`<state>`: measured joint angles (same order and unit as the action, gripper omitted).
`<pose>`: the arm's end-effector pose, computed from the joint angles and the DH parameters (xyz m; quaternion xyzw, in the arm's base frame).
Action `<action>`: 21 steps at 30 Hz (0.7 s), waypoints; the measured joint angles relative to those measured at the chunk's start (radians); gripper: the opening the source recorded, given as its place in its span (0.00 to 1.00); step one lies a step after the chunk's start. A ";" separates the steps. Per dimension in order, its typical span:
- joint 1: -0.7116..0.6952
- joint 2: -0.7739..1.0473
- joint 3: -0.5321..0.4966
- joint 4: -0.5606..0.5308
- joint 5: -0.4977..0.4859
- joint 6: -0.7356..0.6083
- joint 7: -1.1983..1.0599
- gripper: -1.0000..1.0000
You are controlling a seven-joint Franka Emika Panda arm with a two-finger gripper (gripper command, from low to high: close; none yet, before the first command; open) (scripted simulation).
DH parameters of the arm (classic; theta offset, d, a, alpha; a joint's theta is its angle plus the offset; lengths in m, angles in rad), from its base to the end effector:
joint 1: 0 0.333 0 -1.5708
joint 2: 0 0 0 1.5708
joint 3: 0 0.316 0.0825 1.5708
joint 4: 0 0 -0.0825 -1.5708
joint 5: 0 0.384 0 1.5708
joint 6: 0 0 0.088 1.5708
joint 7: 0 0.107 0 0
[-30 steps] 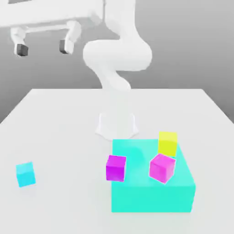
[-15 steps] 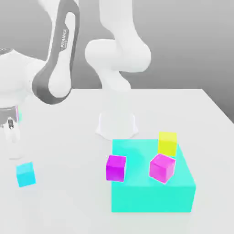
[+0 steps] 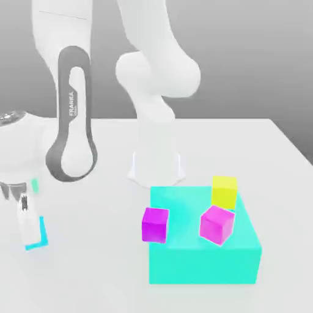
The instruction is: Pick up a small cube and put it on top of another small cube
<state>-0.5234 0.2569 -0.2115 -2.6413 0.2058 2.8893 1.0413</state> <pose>0.2990 -0.2950 0.1600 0.5534 -0.8329 0.0011 0.0009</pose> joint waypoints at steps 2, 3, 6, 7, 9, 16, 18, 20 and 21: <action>0.024 -0.071 -0.037 -0.015 -0.059 -0.055 0.044 0.00; 0.032 -0.108 -0.043 -0.022 -0.086 -0.084 0.062 0.00; 0.129 -0.218 0.020 -0.031 -0.125 -0.182 0.052 0.00; 0.172 -0.254 0.047 -0.033 -0.132 -0.215 0.042 0.00; 0.242 -0.327 0.074 -0.037 -0.145 -0.283 0.020 0.00; 0.429 -0.580 0.239 -0.050 -0.169 -0.521 -0.072 0.00; 0.453 -0.575 0.264 -0.064 -0.172 -0.502 -0.084 0.00; 0.458 -0.526 0.272 -0.085 -0.175 -0.432 -0.085 0.00; 0.458 -0.497 0.274 -0.096 -0.177 -0.391 -0.084 0.00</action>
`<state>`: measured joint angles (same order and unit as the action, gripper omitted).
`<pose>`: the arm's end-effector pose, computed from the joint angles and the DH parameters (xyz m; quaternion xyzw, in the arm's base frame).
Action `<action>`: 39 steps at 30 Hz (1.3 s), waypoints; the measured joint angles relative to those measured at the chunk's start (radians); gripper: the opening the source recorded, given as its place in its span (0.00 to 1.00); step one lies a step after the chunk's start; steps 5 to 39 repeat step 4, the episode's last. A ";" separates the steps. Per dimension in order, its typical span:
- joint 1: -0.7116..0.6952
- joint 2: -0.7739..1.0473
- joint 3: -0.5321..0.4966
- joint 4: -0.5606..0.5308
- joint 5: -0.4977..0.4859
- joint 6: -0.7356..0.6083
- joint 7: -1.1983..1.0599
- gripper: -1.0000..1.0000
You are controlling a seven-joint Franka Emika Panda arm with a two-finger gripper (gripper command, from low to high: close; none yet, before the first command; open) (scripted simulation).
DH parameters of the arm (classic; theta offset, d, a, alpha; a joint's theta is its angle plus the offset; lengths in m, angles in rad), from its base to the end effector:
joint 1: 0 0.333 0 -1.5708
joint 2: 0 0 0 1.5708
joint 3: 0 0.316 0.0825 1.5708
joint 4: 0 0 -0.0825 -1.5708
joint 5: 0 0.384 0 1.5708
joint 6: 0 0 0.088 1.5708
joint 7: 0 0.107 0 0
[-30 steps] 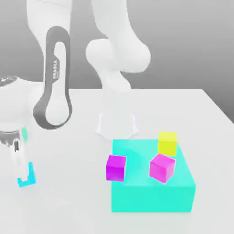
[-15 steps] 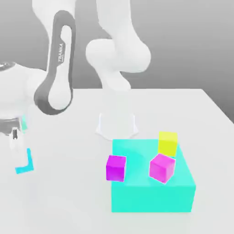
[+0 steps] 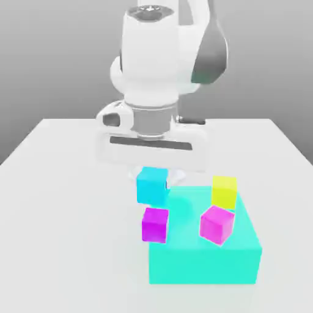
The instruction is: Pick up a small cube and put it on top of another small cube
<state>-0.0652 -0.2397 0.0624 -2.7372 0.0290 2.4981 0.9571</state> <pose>0.3897 -0.0025 0.2949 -0.8812 0.4728 0.0005 0.0012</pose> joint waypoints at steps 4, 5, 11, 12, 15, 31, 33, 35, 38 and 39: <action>0.000 0.022 0.002 -0.008 -0.001 0.030 0.001 1.00; 0.000 0.022 0.002 -0.008 -0.001 0.030 0.001 1.00; 0.000 0.022 0.002 -0.008 -0.001 0.030 0.001 1.00; 0.000 0.022 0.002 -0.008 -0.001 0.030 0.001 1.00; 0.000 0.022 0.002 -0.008 -0.001 0.030 0.001 1.00; 0.000 0.022 0.002 -0.008 -0.001 0.030 0.001 1.00; 0.000 0.022 0.002 -0.008 -0.001 0.030 0.001 1.00; 0.000 0.022 0.002 -0.008 -0.001 0.030 0.001 1.00; 0.000 0.022 0.002 -0.008 -0.001 0.030 0.001 1.00; 0.000 0.022 0.002 -0.008 -0.001 0.030 0.001 1.00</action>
